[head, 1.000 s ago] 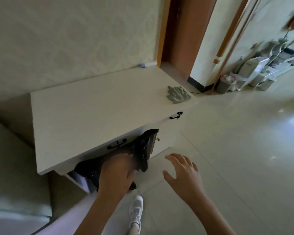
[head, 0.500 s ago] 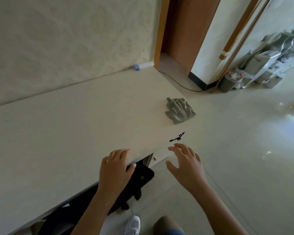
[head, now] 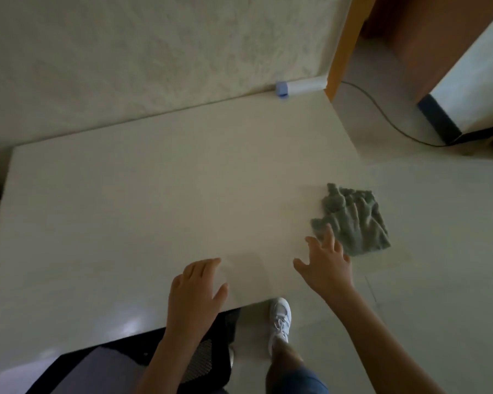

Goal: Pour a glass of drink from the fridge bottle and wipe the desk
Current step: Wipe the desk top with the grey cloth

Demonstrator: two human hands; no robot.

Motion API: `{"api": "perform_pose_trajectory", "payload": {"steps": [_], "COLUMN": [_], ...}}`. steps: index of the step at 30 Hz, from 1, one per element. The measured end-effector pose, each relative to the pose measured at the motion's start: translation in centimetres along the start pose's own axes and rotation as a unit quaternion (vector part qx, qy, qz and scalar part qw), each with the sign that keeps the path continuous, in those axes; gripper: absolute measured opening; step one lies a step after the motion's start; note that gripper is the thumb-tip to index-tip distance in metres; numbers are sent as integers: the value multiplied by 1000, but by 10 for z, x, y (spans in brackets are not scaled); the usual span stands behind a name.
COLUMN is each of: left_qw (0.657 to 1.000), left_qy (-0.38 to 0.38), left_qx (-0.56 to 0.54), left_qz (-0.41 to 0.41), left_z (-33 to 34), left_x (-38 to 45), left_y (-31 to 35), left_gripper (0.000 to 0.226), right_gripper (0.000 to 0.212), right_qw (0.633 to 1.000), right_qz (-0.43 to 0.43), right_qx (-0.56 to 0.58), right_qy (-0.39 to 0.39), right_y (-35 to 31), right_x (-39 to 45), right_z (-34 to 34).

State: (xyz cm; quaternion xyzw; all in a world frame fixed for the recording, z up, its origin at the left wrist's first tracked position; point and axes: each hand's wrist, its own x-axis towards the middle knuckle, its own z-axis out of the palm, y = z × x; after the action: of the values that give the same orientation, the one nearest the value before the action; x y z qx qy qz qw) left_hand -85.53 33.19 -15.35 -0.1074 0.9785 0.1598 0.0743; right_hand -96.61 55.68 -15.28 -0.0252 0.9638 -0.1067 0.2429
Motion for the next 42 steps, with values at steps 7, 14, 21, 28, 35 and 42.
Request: {"api": "perform_pose_trajectory", "payload": {"steps": [7,14,21,28,35,42], "left_qw": [996,994,990,994,990,993], "left_qy": [17,23,34,-3,15,8], "left_qx": [-22,-34,-40,-26,-27,13], "left_qz": [-85,-101,-128,-109,-137,-121], "left_z": [5,8,11,18,23,37], "left_x": [22,36,18,15,25,29], "left_y": [15,22,0,-40,-109,-157], "left_gripper": [51,50,49,50,56,64], "right_gripper": [61,64,62,66,54,54], "right_qw": [994,995,999,994,946,956], "right_qz": [-1,15,0,-26,-241,-260], "right_qx": [-56,-74,33,111,205,73], "right_qy": [-98,-63,-9,2,-75,116], "right_y": [22,39,41,-10,-119,-156], "right_x": [43,51,62,55,8,23], "right_z": [5,7,10,7,53,97]}}
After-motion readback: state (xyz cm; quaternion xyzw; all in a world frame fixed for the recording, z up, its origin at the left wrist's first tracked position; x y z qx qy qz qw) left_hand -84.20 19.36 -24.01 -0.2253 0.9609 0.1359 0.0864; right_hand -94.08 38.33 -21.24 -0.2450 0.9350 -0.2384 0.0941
